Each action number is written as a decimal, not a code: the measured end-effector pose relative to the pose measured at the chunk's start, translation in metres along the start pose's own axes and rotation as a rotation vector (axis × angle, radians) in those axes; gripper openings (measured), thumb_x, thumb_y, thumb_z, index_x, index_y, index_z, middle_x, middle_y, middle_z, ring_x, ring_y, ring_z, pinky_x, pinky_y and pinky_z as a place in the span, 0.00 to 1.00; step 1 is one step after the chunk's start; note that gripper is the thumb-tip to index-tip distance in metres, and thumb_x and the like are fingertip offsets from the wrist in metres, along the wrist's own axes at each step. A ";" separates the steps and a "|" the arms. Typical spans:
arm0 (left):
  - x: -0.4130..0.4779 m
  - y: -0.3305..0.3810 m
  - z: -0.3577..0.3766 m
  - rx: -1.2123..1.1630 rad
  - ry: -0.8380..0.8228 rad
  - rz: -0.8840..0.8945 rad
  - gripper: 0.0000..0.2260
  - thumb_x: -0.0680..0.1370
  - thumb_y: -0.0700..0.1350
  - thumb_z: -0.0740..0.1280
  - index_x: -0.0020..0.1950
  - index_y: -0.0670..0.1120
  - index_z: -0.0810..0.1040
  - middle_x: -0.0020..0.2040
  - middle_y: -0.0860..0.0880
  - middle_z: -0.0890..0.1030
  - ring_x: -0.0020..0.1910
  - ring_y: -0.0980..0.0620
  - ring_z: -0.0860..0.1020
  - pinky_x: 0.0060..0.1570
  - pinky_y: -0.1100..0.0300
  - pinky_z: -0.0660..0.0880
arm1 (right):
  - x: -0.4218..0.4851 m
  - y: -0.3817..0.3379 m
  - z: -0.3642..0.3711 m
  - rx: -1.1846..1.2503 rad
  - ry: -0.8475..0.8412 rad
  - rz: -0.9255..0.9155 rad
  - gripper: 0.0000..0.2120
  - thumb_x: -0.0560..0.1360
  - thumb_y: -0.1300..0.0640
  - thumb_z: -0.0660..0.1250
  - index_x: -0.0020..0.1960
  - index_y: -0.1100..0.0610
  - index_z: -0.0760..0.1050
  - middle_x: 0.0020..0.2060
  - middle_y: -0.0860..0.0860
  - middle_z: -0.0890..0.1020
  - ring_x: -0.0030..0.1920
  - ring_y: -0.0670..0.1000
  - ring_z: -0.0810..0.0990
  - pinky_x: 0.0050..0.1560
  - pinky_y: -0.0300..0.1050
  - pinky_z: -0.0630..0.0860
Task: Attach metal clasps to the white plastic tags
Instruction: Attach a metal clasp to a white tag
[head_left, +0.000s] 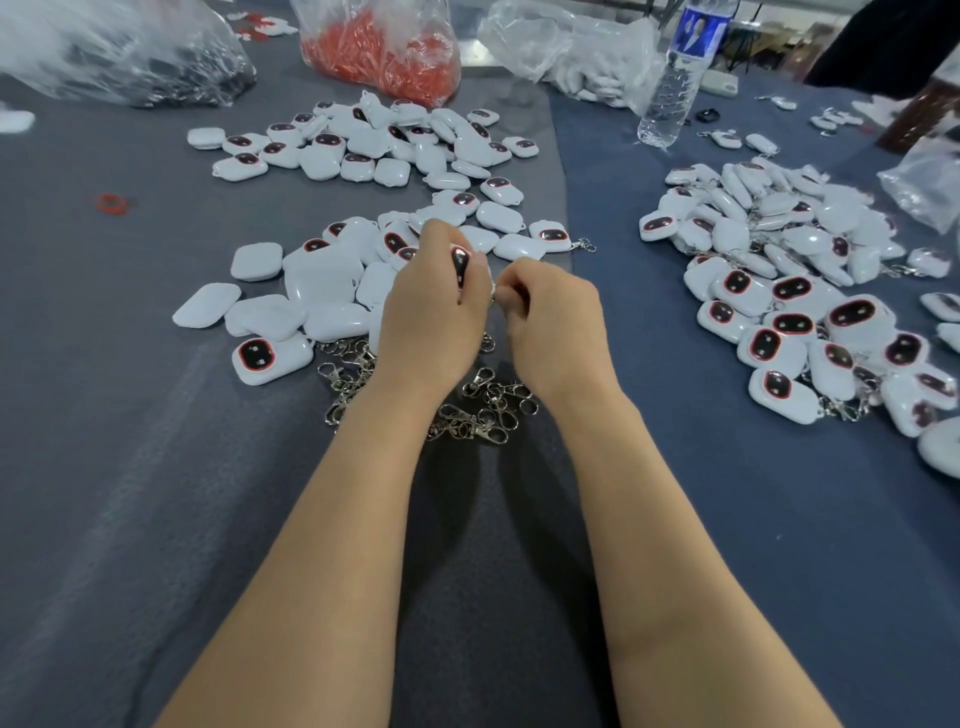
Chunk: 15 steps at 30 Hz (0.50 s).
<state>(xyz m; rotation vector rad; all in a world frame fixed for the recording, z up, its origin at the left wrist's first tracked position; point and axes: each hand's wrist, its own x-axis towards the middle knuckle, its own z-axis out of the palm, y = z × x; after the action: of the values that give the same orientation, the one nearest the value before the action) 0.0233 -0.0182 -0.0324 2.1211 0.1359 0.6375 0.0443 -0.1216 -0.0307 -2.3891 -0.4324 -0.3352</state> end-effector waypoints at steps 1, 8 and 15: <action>-0.001 0.000 -0.001 0.045 -0.003 0.036 0.05 0.81 0.46 0.58 0.53 0.45 0.69 0.38 0.50 0.75 0.38 0.50 0.73 0.39 0.56 0.68 | -0.001 0.000 0.000 -0.017 -0.016 -0.001 0.07 0.77 0.62 0.60 0.43 0.58 0.74 0.36 0.50 0.76 0.41 0.55 0.74 0.42 0.49 0.71; 0.008 0.004 0.005 -0.740 -0.012 -0.498 0.06 0.80 0.43 0.57 0.46 0.44 0.72 0.32 0.52 0.72 0.27 0.58 0.69 0.31 0.64 0.67 | -0.003 -0.012 -0.001 0.511 0.070 0.086 0.07 0.76 0.65 0.63 0.44 0.53 0.71 0.38 0.43 0.76 0.38 0.37 0.75 0.38 0.26 0.69; 0.008 0.004 -0.001 -1.420 -0.293 -0.838 0.12 0.82 0.42 0.55 0.41 0.40 0.73 0.27 0.51 0.67 0.20 0.60 0.64 0.18 0.72 0.62 | -0.001 -0.010 0.000 0.609 0.144 0.111 0.05 0.76 0.64 0.66 0.45 0.55 0.77 0.36 0.43 0.79 0.34 0.35 0.77 0.37 0.27 0.71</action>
<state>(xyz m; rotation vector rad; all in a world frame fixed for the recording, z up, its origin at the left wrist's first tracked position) 0.0292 -0.0174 -0.0252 0.6241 0.2759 -0.1430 0.0394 -0.1145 -0.0248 -1.7741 -0.2811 -0.2739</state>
